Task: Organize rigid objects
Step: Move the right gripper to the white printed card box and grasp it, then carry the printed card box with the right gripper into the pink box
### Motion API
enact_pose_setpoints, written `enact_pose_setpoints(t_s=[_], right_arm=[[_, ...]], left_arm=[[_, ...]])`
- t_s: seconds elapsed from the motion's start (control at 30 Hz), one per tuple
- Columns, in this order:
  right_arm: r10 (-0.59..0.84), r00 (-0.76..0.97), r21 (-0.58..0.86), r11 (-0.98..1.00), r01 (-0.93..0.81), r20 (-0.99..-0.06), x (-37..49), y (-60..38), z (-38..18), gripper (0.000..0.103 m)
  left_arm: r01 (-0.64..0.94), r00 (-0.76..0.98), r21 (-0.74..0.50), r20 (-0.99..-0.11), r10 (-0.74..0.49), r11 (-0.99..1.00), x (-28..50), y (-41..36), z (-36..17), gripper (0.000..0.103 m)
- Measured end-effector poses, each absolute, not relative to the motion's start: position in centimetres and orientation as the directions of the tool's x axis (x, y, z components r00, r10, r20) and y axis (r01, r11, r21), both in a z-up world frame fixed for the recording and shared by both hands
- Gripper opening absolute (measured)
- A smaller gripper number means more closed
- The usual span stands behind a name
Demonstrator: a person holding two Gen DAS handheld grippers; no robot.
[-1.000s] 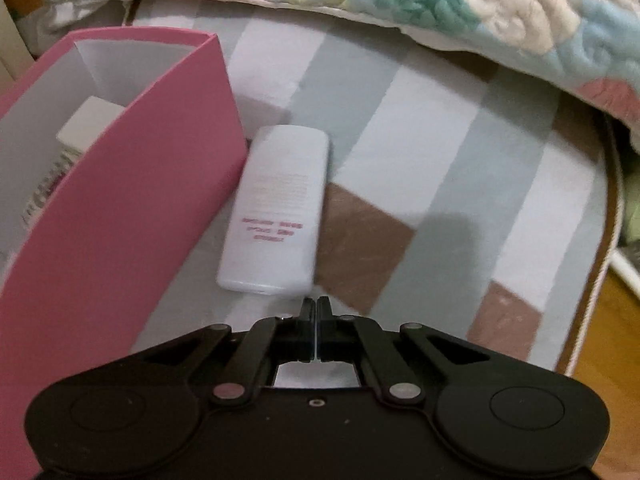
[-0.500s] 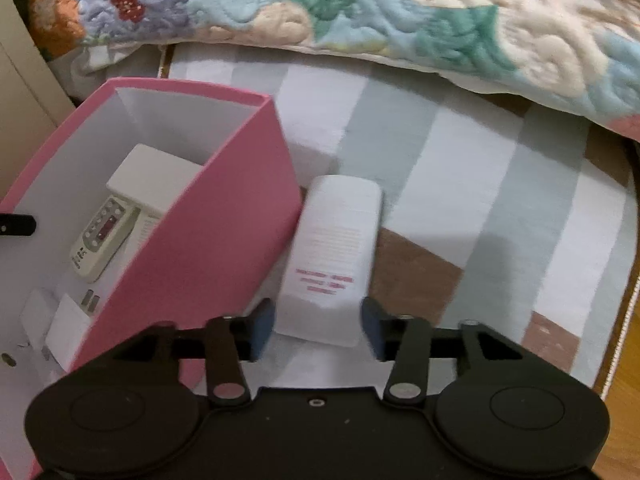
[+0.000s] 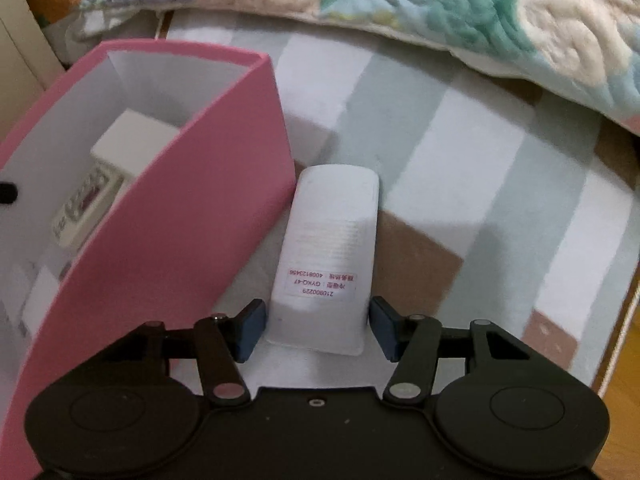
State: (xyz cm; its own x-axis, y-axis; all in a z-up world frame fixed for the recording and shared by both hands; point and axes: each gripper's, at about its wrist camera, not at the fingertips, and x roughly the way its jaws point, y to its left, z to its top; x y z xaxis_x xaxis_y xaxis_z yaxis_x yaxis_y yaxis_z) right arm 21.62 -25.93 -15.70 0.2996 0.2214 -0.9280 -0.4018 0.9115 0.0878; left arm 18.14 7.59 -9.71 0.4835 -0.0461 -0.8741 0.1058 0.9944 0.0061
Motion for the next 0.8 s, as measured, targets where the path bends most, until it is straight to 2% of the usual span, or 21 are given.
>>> enact_pose_setpoints(t_s=[0.1,0.2,0.27,0.33,0.43,0.53,0.8], right_arm=[[0.168,0.162,0.099,0.924,-0.368,-0.972,21.3,-26.8,-15.7,0.062],[0.16,0.151,0.096,0.926,-0.366,-0.975,20.7,-27.2,-15.7,0.063],[0.143,0.174,0.067,0.922,-0.382,-0.974,20.7,-26.9,-16.0,0.07],[0.133,0.201,0.047,0.922,-0.383,-0.97,21.1,-26.6,-16.5,0.071],[0.131,0.244,0.036,0.932,-0.36,-0.961,22.1,-26.1,-17.2,0.084],[0.111,0.275,0.01,0.939,-0.344,-0.955,22.6,-25.1,-16.6,0.061],[0.027,0.387,-0.114,0.935,-0.337,-0.922,20.4,-24.7,-13.2,0.061]], left_arm=[[0.106,0.484,0.007,-0.874,-0.045,0.994,18.2,7.6,-9.7,0.007],[0.1,0.482,0.004,-0.875,-0.045,0.995,18.2,7.6,-9.6,0.007],[0.096,0.481,-0.003,-0.876,-0.049,0.995,18.3,7.7,-9.6,0.007],[0.095,0.48,-0.005,-0.876,-0.05,0.995,18.3,7.7,-9.6,0.007],[0.096,0.479,-0.001,-0.877,-0.047,0.995,18.3,7.7,-9.7,0.008],[0.094,0.478,-0.001,-0.877,-0.046,0.996,18.4,7.7,-9.7,0.009],[0.082,0.473,-0.005,-0.88,-0.043,0.997,18.5,7.8,-9.9,0.011]])
